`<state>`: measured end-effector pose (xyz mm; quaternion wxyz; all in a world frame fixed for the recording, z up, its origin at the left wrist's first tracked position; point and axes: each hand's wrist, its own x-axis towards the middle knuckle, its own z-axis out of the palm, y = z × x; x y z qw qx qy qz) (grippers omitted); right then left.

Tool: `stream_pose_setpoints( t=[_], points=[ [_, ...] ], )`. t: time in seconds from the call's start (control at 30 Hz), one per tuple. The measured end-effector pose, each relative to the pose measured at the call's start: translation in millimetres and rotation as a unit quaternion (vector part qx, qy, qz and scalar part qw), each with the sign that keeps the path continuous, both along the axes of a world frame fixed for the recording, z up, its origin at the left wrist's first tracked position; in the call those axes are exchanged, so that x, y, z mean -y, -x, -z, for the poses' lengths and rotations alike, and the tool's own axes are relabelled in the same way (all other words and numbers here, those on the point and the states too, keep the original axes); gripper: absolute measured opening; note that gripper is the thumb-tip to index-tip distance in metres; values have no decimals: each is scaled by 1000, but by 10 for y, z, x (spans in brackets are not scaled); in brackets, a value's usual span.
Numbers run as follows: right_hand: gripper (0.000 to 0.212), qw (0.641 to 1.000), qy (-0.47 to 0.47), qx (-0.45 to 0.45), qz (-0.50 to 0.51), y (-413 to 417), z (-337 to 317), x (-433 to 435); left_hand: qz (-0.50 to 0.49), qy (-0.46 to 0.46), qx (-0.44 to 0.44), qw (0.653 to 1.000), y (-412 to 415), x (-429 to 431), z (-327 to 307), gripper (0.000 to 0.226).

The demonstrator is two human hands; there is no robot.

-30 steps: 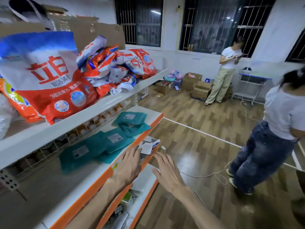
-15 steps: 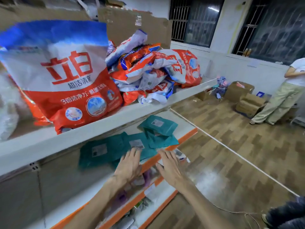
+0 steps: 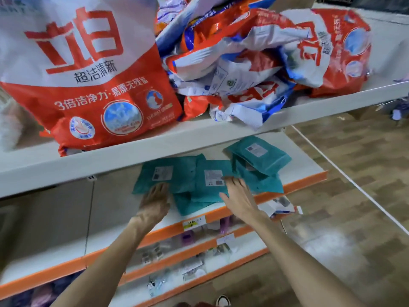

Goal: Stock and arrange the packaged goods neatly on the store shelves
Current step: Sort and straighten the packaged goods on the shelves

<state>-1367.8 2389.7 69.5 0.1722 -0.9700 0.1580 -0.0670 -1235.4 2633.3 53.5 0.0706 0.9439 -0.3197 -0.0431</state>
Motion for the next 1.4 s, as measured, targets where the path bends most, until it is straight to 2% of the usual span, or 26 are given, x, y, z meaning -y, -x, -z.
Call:
stream_pose_setpoints(
  t=[0.13,0.3,0.53,0.63,0.77,0.9,0.93,1.03,1.07,1.2,1.27,1.4],
  points=[
    [53,1000,-9,-3,-14,-47,130,148,-33,-53,14,998,-91,71,166,69],
    [50,999,-2,-1,-42,-24,218,265,-41,-68,59,995,-87,284,240,43],
    [49,999,-1,5,-54,-36,263,437,-81,-53,76,992,-193,406,296,47],
    [48,998,15,3,-62,-13,302,446,-83,-36,98,991,-172,392,226,37],
    [48,997,7,0,-73,-66,344,456,-90,9,117,989,-160,332,52,16],
    [49,995,1,16,-97,-199,352,474,-92,98,136,982,-135,216,-243,3],
    [48,995,-1,21,-102,-237,357,479,-101,124,143,977,-136,182,-315,3],
    [47,993,-2,28,-117,-347,361,476,-149,173,145,963,-228,78,-519,30],
    [47,992,-3,33,-120,-372,358,467,-162,208,145,954,-278,39,-562,32],
    [48,992,-9,29,-126,-416,355,441,-174,329,42,927,-425,-98,-690,14],
    [47,991,-13,22,-129,-422,358,429,-215,377,-49,900,-433,-123,-660,5],
    [52,991,-22,1,-134,-396,366,379,-350,418,-171,820,-358,-107,-389,22]
  ],
)
